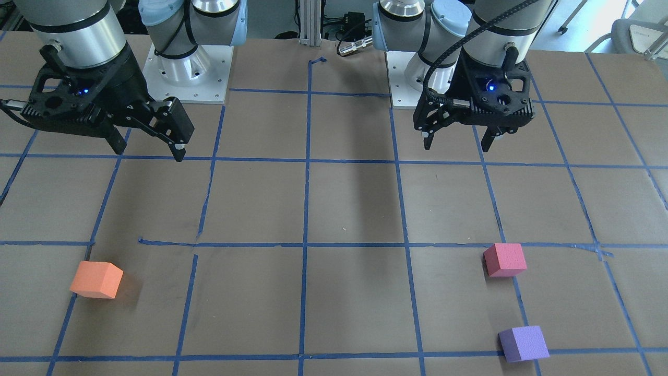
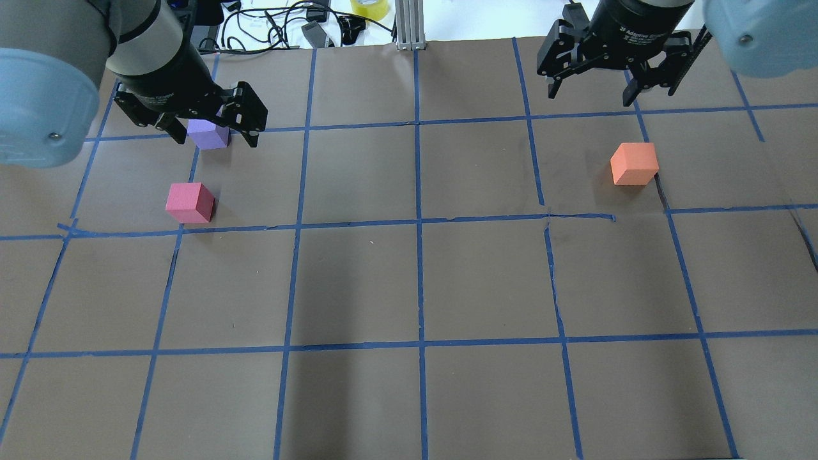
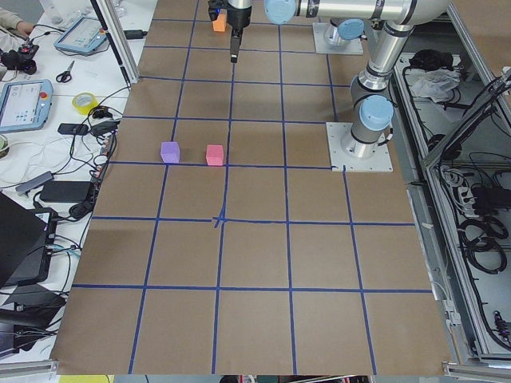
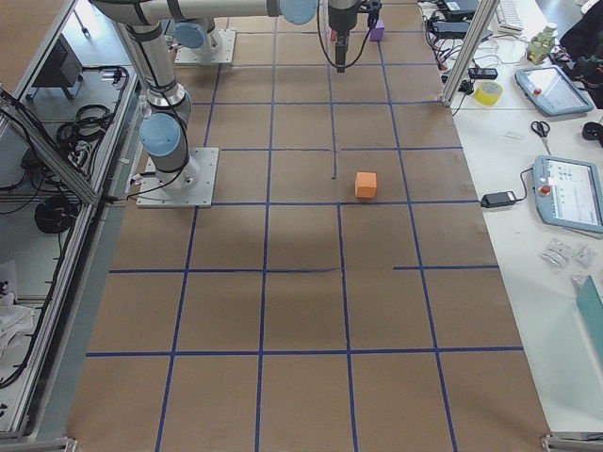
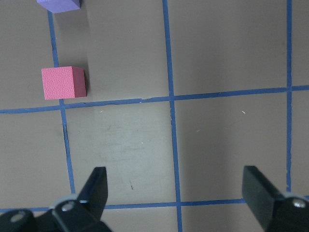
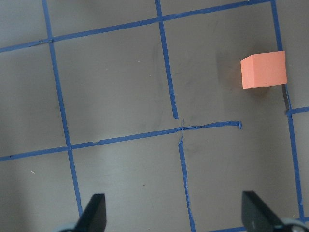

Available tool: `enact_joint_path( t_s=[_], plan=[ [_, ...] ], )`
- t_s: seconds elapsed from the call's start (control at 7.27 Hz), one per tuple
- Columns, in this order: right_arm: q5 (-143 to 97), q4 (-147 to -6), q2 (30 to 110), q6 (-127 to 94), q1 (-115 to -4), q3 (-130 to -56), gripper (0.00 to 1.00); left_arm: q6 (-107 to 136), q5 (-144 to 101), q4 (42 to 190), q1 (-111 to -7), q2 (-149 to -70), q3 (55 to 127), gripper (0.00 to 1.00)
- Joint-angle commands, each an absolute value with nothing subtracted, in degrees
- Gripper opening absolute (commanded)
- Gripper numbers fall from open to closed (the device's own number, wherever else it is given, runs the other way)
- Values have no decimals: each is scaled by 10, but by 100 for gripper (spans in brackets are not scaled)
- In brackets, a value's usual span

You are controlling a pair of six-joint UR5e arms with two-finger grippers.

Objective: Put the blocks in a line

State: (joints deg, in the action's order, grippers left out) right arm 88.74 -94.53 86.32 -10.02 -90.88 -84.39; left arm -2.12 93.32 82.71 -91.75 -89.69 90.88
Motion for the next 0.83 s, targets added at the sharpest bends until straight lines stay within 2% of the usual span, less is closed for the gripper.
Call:
enact_joint_path(
  t_s=[0.0,0.69],
  plan=[
    [895,-945,862,-100,-909,-844,100,-19,933,827,-918,-896,909,100],
    [894,-945,865,-100,-909,-852,100,-18,933,827,-918,-896,909,100]
  ],
)
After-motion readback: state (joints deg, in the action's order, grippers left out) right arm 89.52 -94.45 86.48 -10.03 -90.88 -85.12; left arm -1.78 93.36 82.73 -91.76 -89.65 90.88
